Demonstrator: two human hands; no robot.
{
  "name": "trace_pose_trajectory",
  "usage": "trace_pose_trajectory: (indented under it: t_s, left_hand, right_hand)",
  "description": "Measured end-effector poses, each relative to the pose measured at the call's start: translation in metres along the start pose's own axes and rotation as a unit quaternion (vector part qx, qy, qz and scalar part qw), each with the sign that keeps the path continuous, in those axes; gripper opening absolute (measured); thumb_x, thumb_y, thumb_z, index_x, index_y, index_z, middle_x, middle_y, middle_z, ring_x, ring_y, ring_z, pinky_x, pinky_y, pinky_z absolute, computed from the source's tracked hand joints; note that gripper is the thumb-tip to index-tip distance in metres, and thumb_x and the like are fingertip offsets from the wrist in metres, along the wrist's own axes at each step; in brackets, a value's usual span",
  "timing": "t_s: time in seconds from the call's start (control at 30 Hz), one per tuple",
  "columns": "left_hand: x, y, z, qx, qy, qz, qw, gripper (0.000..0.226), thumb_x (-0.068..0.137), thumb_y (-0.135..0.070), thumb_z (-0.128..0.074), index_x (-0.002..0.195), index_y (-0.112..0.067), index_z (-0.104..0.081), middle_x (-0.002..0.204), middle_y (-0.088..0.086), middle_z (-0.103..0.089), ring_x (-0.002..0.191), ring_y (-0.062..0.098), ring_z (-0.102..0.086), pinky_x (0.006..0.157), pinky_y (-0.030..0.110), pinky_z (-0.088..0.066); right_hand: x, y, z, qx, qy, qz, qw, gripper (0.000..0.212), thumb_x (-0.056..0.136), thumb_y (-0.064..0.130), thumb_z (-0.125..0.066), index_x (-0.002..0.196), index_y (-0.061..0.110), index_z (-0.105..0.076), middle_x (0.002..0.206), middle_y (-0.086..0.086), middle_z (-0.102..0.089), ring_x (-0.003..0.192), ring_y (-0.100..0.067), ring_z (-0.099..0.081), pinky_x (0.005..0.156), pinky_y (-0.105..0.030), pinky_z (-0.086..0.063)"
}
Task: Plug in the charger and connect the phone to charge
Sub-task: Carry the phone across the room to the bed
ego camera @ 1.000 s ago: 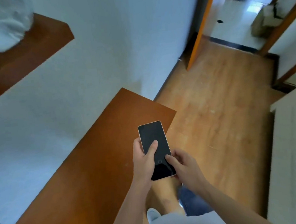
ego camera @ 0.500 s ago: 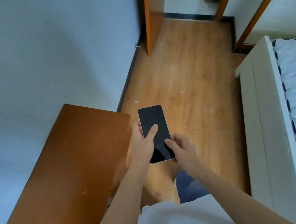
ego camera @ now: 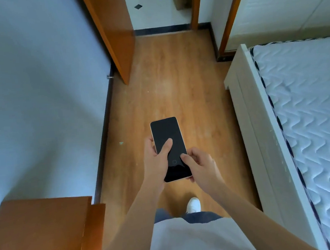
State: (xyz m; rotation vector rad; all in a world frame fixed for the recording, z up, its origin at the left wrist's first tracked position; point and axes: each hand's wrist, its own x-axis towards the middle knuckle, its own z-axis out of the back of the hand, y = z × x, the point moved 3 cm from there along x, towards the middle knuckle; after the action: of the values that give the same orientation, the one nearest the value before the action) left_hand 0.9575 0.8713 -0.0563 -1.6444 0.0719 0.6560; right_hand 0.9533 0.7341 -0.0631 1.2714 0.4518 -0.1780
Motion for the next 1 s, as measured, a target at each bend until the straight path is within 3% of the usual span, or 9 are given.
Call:
trace_pose_trajectory:
  t_s: [0.07, 0.17, 0.23, 0.33, 0.4, 0.47, 0.6, 0.7, 1.0]
  left_hand:
    - [0.015, -0.005, -0.017, 0.010, 0.010, 0.004, 1.000, 0.026, 0.092, -0.025, -0.068, 0.112, -0.022, -0.053, 0.103, 0.001, -0.071, 0.088, 0.020, -0.073, 0.074, 0.037, -0.062]
    - [0.042, -0.013, -0.039, 0.024, 0.022, 0.008, 0.999, 0.028, 0.090, -0.025, -0.070, 0.113, -0.022, -0.053, 0.104, 0.003, -0.071, 0.089, 0.021, -0.073, 0.074, 0.039, -0.061]
    - [0.060, -0.018, -0.053, 0.021, 0.031, 0.011, 0.999, 0.027, 0.090, -0.023, -0.070, 0.112, -0.020, -0.054, 0.099, 0.001, -0.072, 0.084, 0.020, -0.073, 0.068, 0.035, -0.059]
    - [0.090, -0.029, -0.075, 0.024, 0.051, 0.012, 0.998, 0.024, 0.091, -0.022, -0.069, 0.109, -0.020, -0.054, 0.090, -0.005, -0.072, 0.078, 0.015, -0.073, 0.061, 0.027, -0.056]
    - [0.114, -0.039, -0.089, 0.020, 0.067, 0.011, 0.998, 0.023, 0.091, -0.020, -0.068, 0.109, -0.022, -0.055, 0.092, -0.004, -0.072, 0.080, 0.015, -0.073, 0.061, 0.025, -0.056]
    - [0.142, -0.052, -0.102, 0.017, 0.077, 0.013, 0.997, 0.023, 0.091, -0.020, -0.068, 0.109, -0.023, -0.055, 0.094, -0.003, -0.072, 0.081, 0.016, -0.073, 0.061, 0.026, -0.057]
    - [0.209, -0.086, -0.122, 0.020, 0.100, 0.017, 0.995, 0.022, 0.090, -0.021, -0.069, 0.108, -0.022, -0.056, 0.095, 0.002, -0.073, 0.082, 0.021, -0.074, 0.064, 0.034, -0.060]
    - [0.263, -0.116, -0.134, 0.033, 0.108, 0.021, 0.993, 0.021, 0.090, -0.025, -0.070, 0.105, -0.025, -0.056, 0.095, 0.002, -0.074, 0.083, 0.024, -0.074, 0.071, 0.042, -0.062]
    - [0.397, -0.194, -0.174, 0.033, 0.160, 0.026, 0.986, 0.024, 0.093, -0.023, -0.067, 0.112, -0.021, -0.053, 0.099, 0.005, -0.071, 0.073, 0.015, -0.073, 0.058, 0.028, -0.058]
  right_hand:
    - [0.016, 0.001, 0.013, -0.009, -0.012, -0.002, 1.000, 0.026, 0.098, 0.032, -0.055, 0.081, 0.013, -0.060, 0.071, -0.016, -0.063, 0.048, -0.009, -0.052, 0.042, -0.014, -0.042]
    - [0.043, 0.003, 0.030, -0.008, -0.029, -0.004, 1.000, 0.029, 0.098, 0.034, -0.054, 0.083, 0.011, -0.061, 0.074, -0.022, -0.064, 0.050, -0.015, -0.053, 0.044, -0.022, -0.043]
    - [0.062, 0.005, 0.039, 0.000, -0.037, -0.007, 0.999, 0.031, 0.098, 0.034, -0.055, 0.083, 0.008, -0.061, 0.071, -0.022, -0.063, 0.050, -0.015, -0.052, 0.048, -0.029, -0.044]
    - [0.092, 0.011, 0.053, -0.003, -0.054, -0.007, 0.999, 0.030, 0.098, 0.032, -0.055, 0.084, 0.007, -0.063, 0.071, -0.019, -0.065, 0.047, -0.012, -0.055, 0.047, -0.026, -0.046]
    - [0.117, 0.017, 0.061, 0.000, -0.067, -0.010, 0.998, 0.031, 0.098, 0.031, -0.055, 0.083, 0.006, -0.062, 0.070, -0.019, -0.066, 0.049, -0.018, -0.059, 0.047, -0.027, -0.047]
    - [0.146, 0.026, 0.068, 0.003, -0.084, -0.013, 0.996, 0.032, 0.097, 0.032, -0.055, 0.081, 0.005, -0.061, 0.070, -0.020, -0.064, 0.053, -0.027, -0.060, 0.048, -0.031, -0.047]
    - [0.210, 0.058, 0.076, 0.014, -0.097, -0.011, 0.995, 0.030, 0.098, 0.030, -0.054, 0.081, 0.006, -0.062, 0.067, -0.017, -0.063, 0.048, -0.021, -0.055, 0.046, -0.031, -0.046]
    - [0.263, 0.089, 0.079, 0.010, -0.106, -0.020, 0.994, 0.030, 0.099, 0.031, -0.054, 0.081, 0.009, -0.062, 0.064, -0.013, -0.062, 0.051, -0.031, -0.058, 0.047, -0.031, -0.047]
    - [0.394, 0.162, 0.090, 0.005, -0.141, -0.025, 0.990, 0.025, 0.098, 0.033, -0.055, 0.084, 0.014, -0.063, 0.072, -0.019, -0.066, 0.057, -0.034, -0.062, 0.046, -0.025, -0.047]
